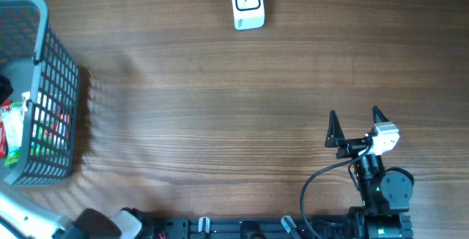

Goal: Scan the item barcode
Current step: 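Move the left gripper over the grey basket and lower into it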

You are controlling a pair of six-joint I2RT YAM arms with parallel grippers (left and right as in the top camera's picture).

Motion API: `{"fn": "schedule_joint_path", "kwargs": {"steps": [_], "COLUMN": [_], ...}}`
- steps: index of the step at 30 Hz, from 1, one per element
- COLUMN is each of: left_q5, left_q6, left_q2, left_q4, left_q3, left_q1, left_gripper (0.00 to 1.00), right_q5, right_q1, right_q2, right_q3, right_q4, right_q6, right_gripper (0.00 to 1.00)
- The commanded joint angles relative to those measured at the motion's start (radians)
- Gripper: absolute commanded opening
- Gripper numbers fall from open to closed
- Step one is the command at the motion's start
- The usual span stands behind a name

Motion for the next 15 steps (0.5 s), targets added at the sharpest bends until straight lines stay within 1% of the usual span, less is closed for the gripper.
{"fn": "schedule_joint_path", "kwargs": {"steps": [1, 15], "left_q5": [0.034, 0.034], "left_q6": [-0.006, -0.006], "left_q2": [0.045, 0.066], "left_q4": [0.000, 0.000], "left_q3": [0.018, 0.018], "left_q1": [0.005, 0.005], "left_gripper": [1.00, 1.00], "right_q5": [-0.015, -0.015], "right_q1": [-0.001, -0.001], "right_q2": [-0.005, -0.005], "right_q3": [-0.001, -0.001], "right_q4": [0.005, 0.005], "right_q6": [-0.011, -0.011], "right_gripper": [1.00, 1.00]}}
